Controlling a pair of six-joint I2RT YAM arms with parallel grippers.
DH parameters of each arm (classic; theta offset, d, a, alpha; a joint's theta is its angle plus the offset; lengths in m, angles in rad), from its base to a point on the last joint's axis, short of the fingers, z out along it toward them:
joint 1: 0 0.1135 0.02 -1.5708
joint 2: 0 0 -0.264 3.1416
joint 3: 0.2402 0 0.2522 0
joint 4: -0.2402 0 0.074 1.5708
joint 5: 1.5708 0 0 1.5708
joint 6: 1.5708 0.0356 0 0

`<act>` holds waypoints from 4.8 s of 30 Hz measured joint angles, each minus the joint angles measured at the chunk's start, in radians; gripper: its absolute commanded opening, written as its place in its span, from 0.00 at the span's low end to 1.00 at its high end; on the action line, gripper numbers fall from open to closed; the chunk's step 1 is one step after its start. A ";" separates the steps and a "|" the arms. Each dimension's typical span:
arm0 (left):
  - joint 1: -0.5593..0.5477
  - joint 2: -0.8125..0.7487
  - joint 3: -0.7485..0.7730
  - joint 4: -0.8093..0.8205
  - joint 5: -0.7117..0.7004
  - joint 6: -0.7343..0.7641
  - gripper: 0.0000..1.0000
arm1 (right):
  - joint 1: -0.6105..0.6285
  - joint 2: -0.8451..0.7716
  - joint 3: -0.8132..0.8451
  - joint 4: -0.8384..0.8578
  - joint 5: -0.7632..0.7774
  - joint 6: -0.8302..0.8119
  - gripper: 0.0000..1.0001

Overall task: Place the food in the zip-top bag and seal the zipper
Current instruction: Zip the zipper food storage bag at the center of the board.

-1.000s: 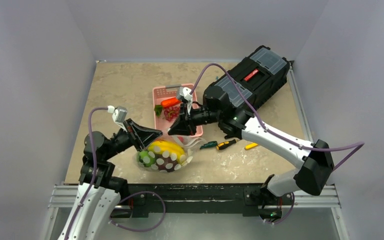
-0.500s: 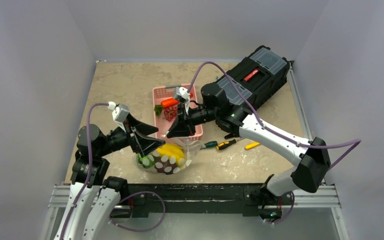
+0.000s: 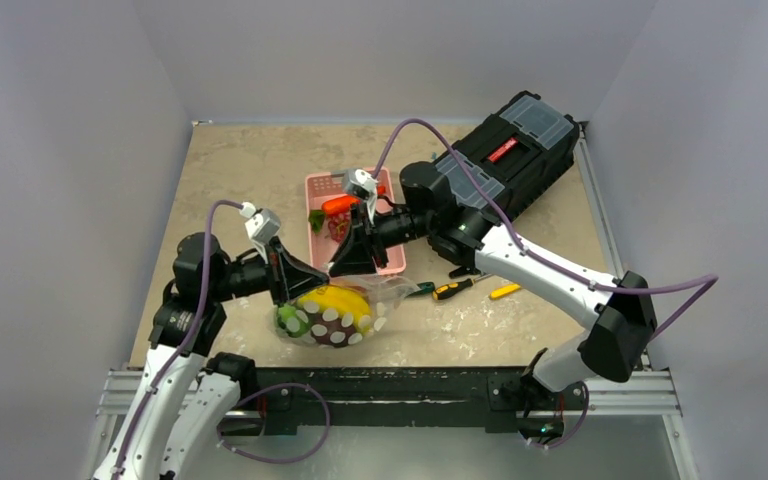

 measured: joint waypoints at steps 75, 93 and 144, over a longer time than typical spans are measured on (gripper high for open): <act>-0.094 0.329 0.478 -0.510 0.014 0.340 0.28 | -0.001 0.058 -0.033 0.032 -0.152 -0.001 0.00; -0.094 0.325 0.456 -0.491 -0.020 0.340 0.54 | -0.001 0.058 -0.034 0.039 -0.151 0.003 0.00; -0.131 0.316 0.437 -0.487 -0.050 0.377 0.02 | -0.001 0.035 -0.070 0.100 -0.121 0.072 0.00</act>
